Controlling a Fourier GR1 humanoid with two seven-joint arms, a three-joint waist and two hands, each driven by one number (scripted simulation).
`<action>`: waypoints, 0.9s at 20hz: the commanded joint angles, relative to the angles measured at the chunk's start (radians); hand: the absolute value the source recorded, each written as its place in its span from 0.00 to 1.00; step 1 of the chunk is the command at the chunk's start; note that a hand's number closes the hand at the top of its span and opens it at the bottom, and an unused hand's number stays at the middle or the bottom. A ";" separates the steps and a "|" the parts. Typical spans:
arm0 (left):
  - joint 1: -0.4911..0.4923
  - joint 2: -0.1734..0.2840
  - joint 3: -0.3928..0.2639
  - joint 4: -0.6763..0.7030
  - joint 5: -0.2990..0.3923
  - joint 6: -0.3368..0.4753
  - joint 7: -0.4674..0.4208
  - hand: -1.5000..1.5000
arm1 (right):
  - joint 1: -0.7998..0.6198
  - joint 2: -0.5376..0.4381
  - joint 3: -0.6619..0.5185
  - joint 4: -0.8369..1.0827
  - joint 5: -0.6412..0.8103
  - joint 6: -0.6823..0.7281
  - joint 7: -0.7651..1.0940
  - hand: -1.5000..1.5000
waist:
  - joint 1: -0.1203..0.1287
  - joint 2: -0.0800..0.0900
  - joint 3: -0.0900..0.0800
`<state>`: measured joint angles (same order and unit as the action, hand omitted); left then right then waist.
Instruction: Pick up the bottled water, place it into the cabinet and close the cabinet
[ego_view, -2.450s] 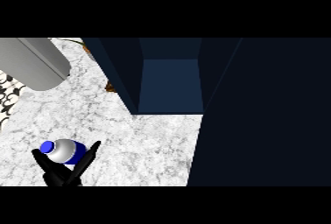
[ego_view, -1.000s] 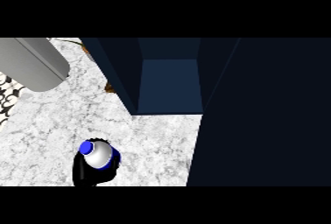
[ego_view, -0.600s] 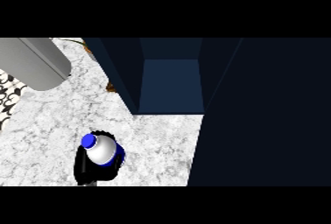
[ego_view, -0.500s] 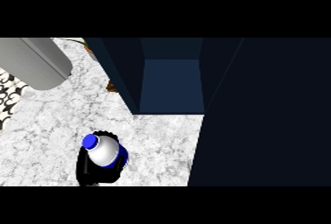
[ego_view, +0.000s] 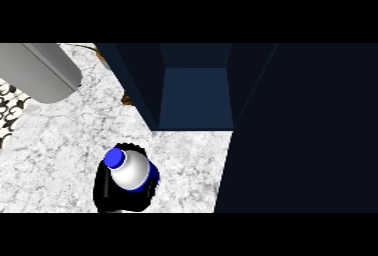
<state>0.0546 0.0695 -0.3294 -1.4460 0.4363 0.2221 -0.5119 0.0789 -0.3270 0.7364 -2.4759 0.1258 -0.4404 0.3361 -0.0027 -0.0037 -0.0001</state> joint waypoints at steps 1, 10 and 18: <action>-0.082 -0.020 -0.003 -0.080 -0.026 0.090 0.138 1.00 | 0.013 0.022 0.030 -0.067 0.064 -0.004 0.005 0.00 | -0.003 0.001 0.000; -0.286 -0.069 0.000 -0.017 -0.111 0.191 0.252 1.00 | 0.082 -0.030 0.063 -0.096 0.109 -0.023 -0.023 0.00 | -0.010 0.001 0.000; -0.429 -0.069 -0.020 0.018 -0.127 0.333 0.294 1.00 | 0.037 -0.044 0.015 -0.146 0.063 -0.014 0.029 0.00 | -0.004 0.002 -0.001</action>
<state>-0.3205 0.0020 -0.3738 -1.4373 0.3336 0.5244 -0.2667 0.1386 -0.3572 0.7751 -2.4755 0.1289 -0.4705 0.2488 -0.0131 -0.0024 -0.0001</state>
